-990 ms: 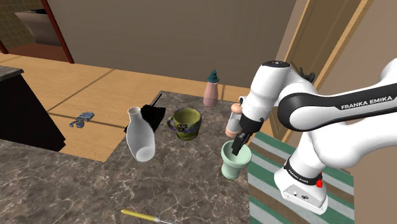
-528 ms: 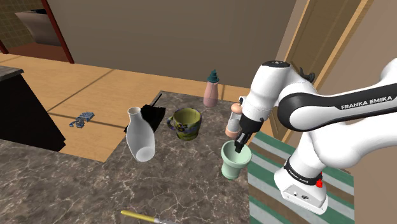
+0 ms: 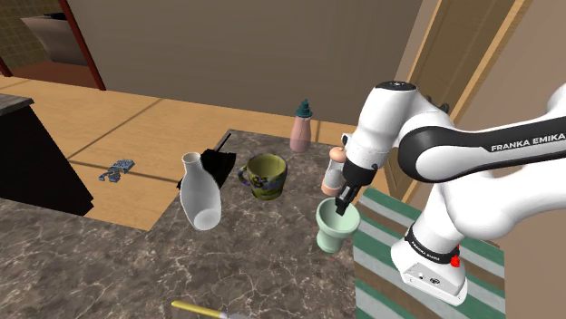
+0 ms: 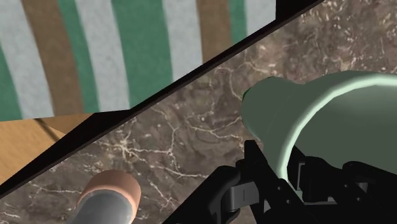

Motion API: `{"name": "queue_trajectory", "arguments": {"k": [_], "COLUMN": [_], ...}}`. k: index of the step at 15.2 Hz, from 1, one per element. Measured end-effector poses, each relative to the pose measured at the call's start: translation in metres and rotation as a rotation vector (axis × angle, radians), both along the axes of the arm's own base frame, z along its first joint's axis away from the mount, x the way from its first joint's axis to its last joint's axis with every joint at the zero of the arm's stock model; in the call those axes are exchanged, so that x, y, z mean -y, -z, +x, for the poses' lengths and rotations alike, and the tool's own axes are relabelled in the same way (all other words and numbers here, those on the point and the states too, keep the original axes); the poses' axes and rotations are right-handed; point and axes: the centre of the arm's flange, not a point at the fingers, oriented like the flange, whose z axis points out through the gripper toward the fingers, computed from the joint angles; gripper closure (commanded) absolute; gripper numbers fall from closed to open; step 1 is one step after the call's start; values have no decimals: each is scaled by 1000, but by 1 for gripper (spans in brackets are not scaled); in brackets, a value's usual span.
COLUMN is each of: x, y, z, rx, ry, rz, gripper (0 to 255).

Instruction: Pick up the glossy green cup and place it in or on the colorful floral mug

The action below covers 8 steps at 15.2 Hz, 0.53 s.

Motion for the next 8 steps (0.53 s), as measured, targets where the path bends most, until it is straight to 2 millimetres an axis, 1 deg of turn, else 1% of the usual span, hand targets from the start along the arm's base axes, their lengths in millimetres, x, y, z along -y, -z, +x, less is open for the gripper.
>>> {"name": "queue_trajectory", "arguments": {"k": [8], "x": [0], "y": [-41], "z": [1], "rx": [0], "ry": [0], "rz": [0], "gripper": [255]}}
